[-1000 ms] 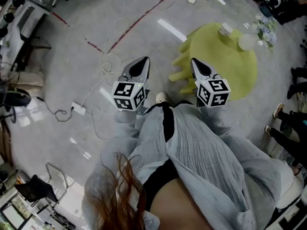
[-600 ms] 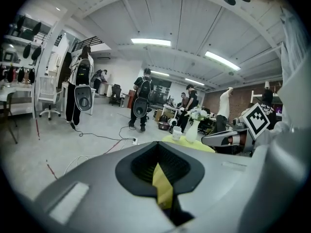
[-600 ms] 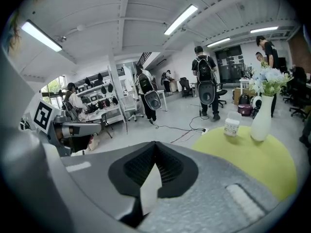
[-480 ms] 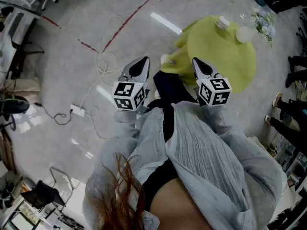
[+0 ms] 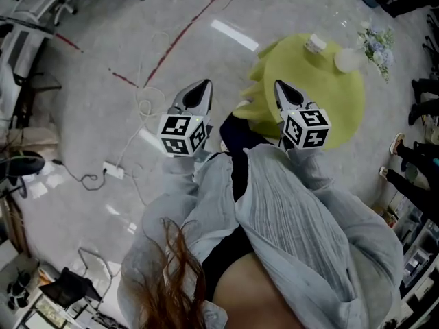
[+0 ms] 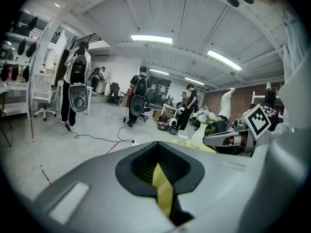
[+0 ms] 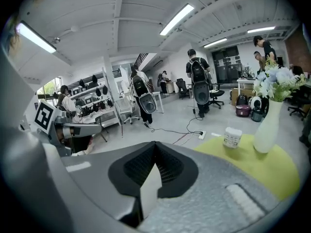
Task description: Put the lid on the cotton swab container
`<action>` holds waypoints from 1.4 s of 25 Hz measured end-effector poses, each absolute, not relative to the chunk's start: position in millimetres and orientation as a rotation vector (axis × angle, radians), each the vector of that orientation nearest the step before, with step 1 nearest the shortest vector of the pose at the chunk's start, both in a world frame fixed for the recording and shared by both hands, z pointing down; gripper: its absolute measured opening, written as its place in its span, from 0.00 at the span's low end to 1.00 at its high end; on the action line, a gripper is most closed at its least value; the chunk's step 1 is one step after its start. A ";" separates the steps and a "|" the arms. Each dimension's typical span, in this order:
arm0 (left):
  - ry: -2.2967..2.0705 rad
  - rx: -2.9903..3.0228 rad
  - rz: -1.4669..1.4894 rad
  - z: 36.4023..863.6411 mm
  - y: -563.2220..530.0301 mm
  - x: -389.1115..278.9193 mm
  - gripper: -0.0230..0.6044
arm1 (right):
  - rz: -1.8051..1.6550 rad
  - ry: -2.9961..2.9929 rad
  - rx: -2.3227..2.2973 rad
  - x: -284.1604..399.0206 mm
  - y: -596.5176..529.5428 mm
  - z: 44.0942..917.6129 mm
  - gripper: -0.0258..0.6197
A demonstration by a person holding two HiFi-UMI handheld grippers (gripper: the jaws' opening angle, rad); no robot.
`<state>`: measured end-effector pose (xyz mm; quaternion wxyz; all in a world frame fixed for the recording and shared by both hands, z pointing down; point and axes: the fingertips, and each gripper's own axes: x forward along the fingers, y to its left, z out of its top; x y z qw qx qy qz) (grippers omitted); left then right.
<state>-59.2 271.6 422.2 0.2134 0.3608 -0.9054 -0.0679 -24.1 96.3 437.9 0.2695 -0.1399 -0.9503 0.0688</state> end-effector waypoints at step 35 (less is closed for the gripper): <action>-2.065 1.548 0.071 453.1 62.9 -207.5 0.07 | 0.513 -2.542 0.267 -93.8 -73.9 473.5 0.04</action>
